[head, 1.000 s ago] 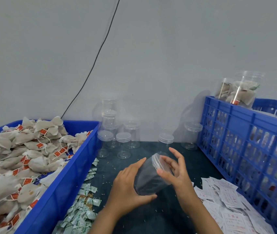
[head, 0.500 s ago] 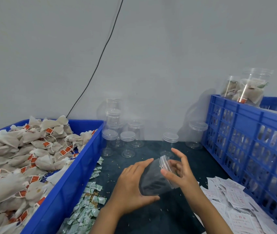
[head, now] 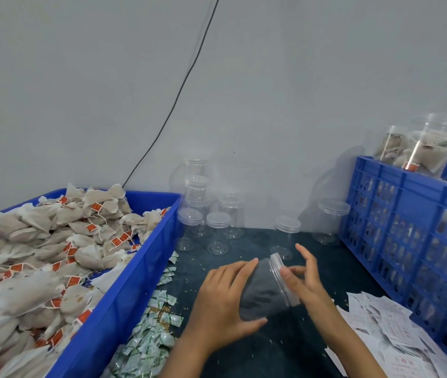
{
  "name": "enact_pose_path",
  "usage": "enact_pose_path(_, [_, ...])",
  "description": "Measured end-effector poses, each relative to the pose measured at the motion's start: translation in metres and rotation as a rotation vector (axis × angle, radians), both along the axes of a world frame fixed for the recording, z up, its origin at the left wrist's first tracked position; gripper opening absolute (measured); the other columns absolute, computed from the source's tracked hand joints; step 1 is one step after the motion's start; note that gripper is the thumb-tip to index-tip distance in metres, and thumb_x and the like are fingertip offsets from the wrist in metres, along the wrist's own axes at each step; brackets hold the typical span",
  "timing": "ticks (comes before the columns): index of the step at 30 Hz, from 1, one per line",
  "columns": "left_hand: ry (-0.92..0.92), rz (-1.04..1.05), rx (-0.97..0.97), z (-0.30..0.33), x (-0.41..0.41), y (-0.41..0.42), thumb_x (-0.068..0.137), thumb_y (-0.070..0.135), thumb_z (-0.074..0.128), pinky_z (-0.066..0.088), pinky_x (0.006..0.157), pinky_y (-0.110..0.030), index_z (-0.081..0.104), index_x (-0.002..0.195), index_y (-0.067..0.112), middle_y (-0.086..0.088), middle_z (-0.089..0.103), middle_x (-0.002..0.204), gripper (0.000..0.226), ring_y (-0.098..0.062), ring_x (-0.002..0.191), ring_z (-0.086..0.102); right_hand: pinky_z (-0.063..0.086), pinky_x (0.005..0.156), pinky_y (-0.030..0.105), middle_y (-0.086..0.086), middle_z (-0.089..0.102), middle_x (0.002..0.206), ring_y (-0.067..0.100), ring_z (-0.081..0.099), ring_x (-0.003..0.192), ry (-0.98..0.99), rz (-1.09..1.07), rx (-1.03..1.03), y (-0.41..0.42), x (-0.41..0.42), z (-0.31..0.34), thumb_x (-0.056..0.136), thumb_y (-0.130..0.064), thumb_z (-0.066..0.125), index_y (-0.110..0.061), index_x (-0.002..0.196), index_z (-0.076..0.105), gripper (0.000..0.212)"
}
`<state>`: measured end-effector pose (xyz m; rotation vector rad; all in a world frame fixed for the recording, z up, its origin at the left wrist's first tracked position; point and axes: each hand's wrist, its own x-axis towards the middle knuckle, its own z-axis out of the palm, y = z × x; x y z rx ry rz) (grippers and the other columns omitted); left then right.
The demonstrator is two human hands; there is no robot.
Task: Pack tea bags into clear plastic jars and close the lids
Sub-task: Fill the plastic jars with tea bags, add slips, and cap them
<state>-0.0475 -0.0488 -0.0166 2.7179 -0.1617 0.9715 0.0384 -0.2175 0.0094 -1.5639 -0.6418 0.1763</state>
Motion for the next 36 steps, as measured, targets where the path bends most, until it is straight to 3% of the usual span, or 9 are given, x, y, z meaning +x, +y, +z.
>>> enact_pose_path(2, [-0.025,0.008,0.037,-0.001,0.001,0.001,0.065,0.067,0.067,0.034,0.105,-0.022,0.038,0.145,0.026,0.012,0.053,0.133,0.095,-0.005,0.119,0.051,0.045,0.065,0.006,0.003,0.060,0.108,-0.005,0.062,0.086,0.020,-0.025,0.003,-0.001,0.002,-0.002,0.067,-0.054,0.071,-0.037,0.139,0.032,0.084])
enact_pose_path(5, [0.006,-0.036,-0.051,0.003,-0.001,0.003,0.064,0.067,0.070,0.032,0.102,-0.016,0.039,0.144,0.029,0.018,0.053,0.132,0.095,0.000,0.118,0.050,0.046,0.083,0.019,0.006,0.063,0.111,0.010,0.063,0.101,0.049,-0.006,0.069,-0.004,0.005,-0.002,0.064,-0.040,0.085,-0.037,0.135,0.040,0.083])
enact_pose_path(9, [0.179,-0.146,-0.404,0.009,-0.006,0.005,0.060,0.063,0.079,0.037,0.100,-0.012,0.039,0.139,0.042,0.026,0.057,0.126,0.092,0.011,0.115,0.050,0.047,0.094,0.030,0.003,0.062,0.119,0.013,0.060,0.112,0.028,0.061,0.115,-0.007,0.004,0.000,0.052,-0.040,0.085,-0.045,0.129,0.049,0.085])
enact_pose_path(14, [0.517,-0.401,-0.948,0.016,-0.007,0.005,0.060,0.040,0.081,0.051,0.096,-0.029,0.053,0.130,0.024,-0.003,0.068,0.118,0.077,-0.016,0.110,0.064,0.049,0.095,0.036,0.012,0.062,0.123,0.025,0.057,0.119,0.050,0.184,0.223,-0.012,0.006,-0.001,0.057,-0.028,0.083,-0.039,0.135,0.050,0.085])
enact_pose_path(21, [0.736,-0.541,-1.151,0.017,-0.008,0.010,0.066,0.041,0.065,0.050,0.089,-0.035,0.046,0.135,0.005,-0.022,0.063,0.121,0.080,-0.032,0.101,0.062,0.049,0.096,0.038,0.017,0.058,0.130,0.030,0.054,0.122,0.059,0.342,0.280,-0.009,0.004,-0.002,0.062,-0.020,0.078,-0.028,0.141,0.044,0.087])
enact_pose_path(26, [0.561,-0.402,-1.045,0.016,-0.007,0.003,0.064,0.040,0.077,0.050,0.093,-0.025,0.047,0.133,0.018,-0.010,0.063,0.126,0.078,-0.017,0.108,0.064,0.038,0.108,0.044,0.004,0.050,0.141,0.016,0.049,0.130,0.038,0.254,0.188,-0.011,0.003,0.002,0.072,-0.023,0.068,-0.035,0.141,0.040,0.075])
enact_pose_path(29, [0.281,-0.152,-0.573,0.020,-0.008,-0.002,0.062,0.054,0.081,0.041,0.102,-0.019,0.040,0.137,0.040,0.020,0.056,0.129,0.087,0.007,0.115,0.053,0.044,0.099,0.032,-0.006,0.049,0.135,0.007,0.052,0.122,0.045,0.070,0.064,-0.004,-0.001,0.002,0.077,-0.052,0.062,-0.048,0.133,0.038,0.061])
enact_pose_path(32, [0.142,-0.030,-0.113,0.019,-0.005,-0.006,0.064,0.069,0.068,0.027,0.107,-0.017,0.029,0.146,0.038,0.024,0.043,0.139,0.095,0.004,0.124,0.040,0.050,0.088,0.028,-0.001,0.058,0.120,0.011,0.062,0.106,0.027,-0.014,0.031,0.003,-0.005,-0.001,0.074,-0.058,0.063,-0.042,0.131,0.042,0.063])
enact_pose_path(36, [0.199,-0.076,-0.285,0.014,-0.005,-0.005,0.059,0.070,0.071,0.036,0.105,-0.020,0.034,0.140,0.044,0.028,0.050,0.131,0.093,0.007,0.117,0.048,0.052,0.074,0.024,0.001,0.068,0.104,0.010,0.068,0.091,0.030,-0.076,0.111,0.004,-0.005,-0.001,0.074,-0.048,0.075,-0.031,0.121,0.056,0.053])
